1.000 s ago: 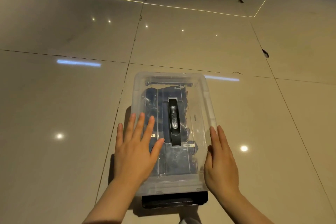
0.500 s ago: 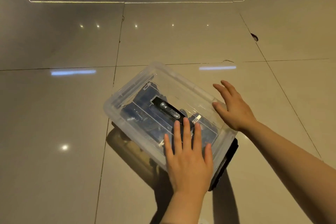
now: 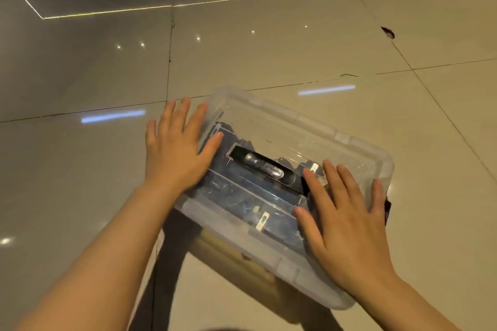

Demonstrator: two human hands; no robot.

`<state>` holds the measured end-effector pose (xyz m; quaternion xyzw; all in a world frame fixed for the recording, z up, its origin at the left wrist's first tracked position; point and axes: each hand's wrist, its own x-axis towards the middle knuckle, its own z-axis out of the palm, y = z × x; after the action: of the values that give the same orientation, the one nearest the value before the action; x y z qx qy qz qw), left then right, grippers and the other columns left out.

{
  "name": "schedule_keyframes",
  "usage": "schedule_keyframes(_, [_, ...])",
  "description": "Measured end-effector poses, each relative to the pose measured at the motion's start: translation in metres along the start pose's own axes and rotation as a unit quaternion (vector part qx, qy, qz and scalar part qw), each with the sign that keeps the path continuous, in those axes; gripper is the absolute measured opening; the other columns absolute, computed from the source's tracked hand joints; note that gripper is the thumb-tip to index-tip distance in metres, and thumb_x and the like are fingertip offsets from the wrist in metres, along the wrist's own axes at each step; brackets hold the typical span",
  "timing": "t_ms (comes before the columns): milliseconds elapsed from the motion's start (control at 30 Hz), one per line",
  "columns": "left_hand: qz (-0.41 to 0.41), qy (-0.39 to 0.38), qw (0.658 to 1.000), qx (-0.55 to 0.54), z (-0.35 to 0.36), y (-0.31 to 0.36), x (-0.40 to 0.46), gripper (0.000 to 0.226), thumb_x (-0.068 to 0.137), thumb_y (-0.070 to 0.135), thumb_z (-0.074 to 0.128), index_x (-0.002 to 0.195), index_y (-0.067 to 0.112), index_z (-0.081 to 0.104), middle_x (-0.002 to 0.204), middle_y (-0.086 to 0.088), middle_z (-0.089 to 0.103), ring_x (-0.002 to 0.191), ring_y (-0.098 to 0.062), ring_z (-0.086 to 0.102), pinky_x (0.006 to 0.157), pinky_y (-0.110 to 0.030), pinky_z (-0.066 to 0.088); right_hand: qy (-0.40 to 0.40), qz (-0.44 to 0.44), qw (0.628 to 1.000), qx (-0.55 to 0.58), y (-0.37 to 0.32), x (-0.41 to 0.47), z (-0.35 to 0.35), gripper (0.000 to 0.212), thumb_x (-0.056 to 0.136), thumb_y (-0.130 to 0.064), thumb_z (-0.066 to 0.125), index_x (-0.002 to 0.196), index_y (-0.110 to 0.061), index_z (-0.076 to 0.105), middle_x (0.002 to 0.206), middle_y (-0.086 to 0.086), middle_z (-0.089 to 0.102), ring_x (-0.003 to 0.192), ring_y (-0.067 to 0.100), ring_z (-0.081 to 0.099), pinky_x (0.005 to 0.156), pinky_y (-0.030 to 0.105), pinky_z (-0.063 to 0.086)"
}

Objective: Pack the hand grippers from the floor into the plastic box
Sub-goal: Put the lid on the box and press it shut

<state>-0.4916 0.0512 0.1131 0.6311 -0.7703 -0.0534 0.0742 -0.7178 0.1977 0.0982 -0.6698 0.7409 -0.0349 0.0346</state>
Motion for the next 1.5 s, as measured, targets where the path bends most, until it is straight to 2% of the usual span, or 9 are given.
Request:
schedule_keyframes(100, [-0.017, -0.061, 0.998, 0.003, 0.016, -0.009, 0.015, 0.070, 0.087, 0.070, 0.017, 0.147, 0.037, 0.002, 0.157, 0.000, 0.011, 0.141, -0.024, 0.017, 0.104, -0.051, 0.030, -0.014, 0.000, 1.000, 0.010, 0.004, 0.003, 0.003, 0.059, 0.094, -0.058, 0.021, 0.144, -0.030, 0.035, 0.152, 0.002, 0.032, 0.141, 0.023, 0.027, 0.112, 0.052, 0.008])
schedule_keyframes(300, [-0.044, -0.032, 0.999, -0.003, 0.008, -0.002, -0.007, 0.073, 0.086, 0.070, 0.015, 0.148, 0.035, 0.001, 0.153, -0.003, 0.022, 0.130, -0.028, 0.039, 0.090, -0.045, 0.045, -0.011, -0.040, 0.998, 0.051, 0.010, 0.010, -0.004, 0.058, 0.092, -0.059, 0.027, 0.143, -0.033, 0.037, 0.152, -0.001, 0.033, 0.141, 0.021, 0.026, 0.113, 0.051, 0.012])
schedule_keyframes(533, [-0.238, -0.060, 0.969, -0.011, 0.006, 0.034, -0.113, 0.078, 0.087, 0.071, 0.007, 0.150, 0.027, -0.003, 0.156, -0.014, 0.000, 0.143, -0.028, 0.005, 0.112, -0.043, 0.017, -0.075, -0.218, 0.969, 0.093, 0.053, 0.071, -0.019, 0.054, 0.094, -0.052, 0.024, 0.137, -0.027, 0.046, 0.149, -0.006, 0.037, 0.139, 0.013, 0.031, 0.117, 0.036, 0.012])
schedule_keyframes(700, [-0.145, -0.072, 0.986, 0.030, 0.011, 0.063, -0.149, 0.072, 0.091, 0.066, 0.007, 0.148, 0.024, 0.014, 0.155, -0.011, 0.011, 0.142, -0.030, 0.010, 0.112, -0.047, 0.001, -0.079, -0.304, 0.949, 0.005, 0.055, 0.091, -0.019, 0.064, 0.095, -0.056, 0.005, 0.139, -0.025, 0.040, 0.154, -0.002, 0.027, 0.142, 0.017, 0.023, 0.117, 0.036, 0.009])
schedule_keyframes(833, [-0.082, -0.086, 0.992, 0.031, 0.017, 0.054, -0.141, 0.080, 0.076, 0.074, -0.015, 0.144, 0.032, -0.019, 0.152, 0.000, -0.024, 0.139, -0.019, -0.026, 0.113, -0.044, -0.014, -0.068, -0.304, 0.950, 0.007, 0.055, 0.093, -0.019, 0.062, 0.094, -0.054, 0.009, 0.141, -0.025, 0.038, 0.155, -0.002, 0.026, 0.143, 0.018, 0.021, 0.116, 0.034, 0.006])
schedule_keyframes(967, [-0.102, -0.093, 0.990, -0.009, 0.011, 0.060, -0.136, 0.088, 0.070, 0.079, -0.010, 0.146, 0.034, -0.014, 0.155, -0.001, -0.018, 0.140, -0.020, -0.024, 0.115, -0.044, -0.010, -0.064, -0.300, 0.952, 0.013, 0.055, 0.094, -0.017, 0.060, 0.094, -0.050, 0.013, 0.141, -0.024, 0.038, 0.154, -0.001, 0.028, 0.143, 0.018, 0.022, 0.116, 0.036, 0.008])
schedule_keyframes(1167, [-0.112, -0.127, 0.986, 0.005, 0.016, 0.100, -0.119, 0.085, 0.062, 0.088, -0.010, 0.133, 0.047, -0.035, 0.145, 0.009, -0.035, 0.136, -0.030, -0.031, 0.098, -0.072, -0.011, -0.025, -0.229, 0.970, 0.083, 0.059, 0.088, -0.009, 0.051, 0.094, -0.055, 0.026, 0.131, -0.026, 0.046, 0.151, -0.005, 0.033, 0.140, 0.013, 0.028, 0.117, 0.037, 0.010])
schedule_keyframes(1333, [-0.048, -0.116, 0.992, 0.020, 0.018, 0.076, -0.116, 0.083, 0.067, 0.090, 0.000, 0.132, 0.050, -0.032, 0.147, 0.012, -0.033, 0.135, -0.028, -0.033, 0.100, -0.070, -0.014, -0.010, -0.134, 0.979, 0.151, 0.053, 0.060, -0.005, 0.046, 0.094, -0.052, 0.035, 0.131, -0.027, 0.046, 0.153, -0.008, 0.028, 0.141, 0.013, 0.023, 0.116, 0.042, 0.021])
schedule_keyframes(1500, [0.025, -0.105, 0.994, 0.035, 0.018, 0.055, -0.102, 0.081, 0.071, 0.090, 0.008, 0.140, 0.053, -0.013, 0.154, 0.014, -0.009, 0.142, -0.024, -0.014, 0.103, -0.067, -0.010, 0.014, -0.066, 0.981, 0.183, 0.041, 0.038, -0.003, 0.041, 0.092, -0.047, 0.040, 0.125, -0.025, 0.051, 0.150, -0.006, 0.034, 0.139, 0.014, 0.027, 0.114, 0.051, 0.020])
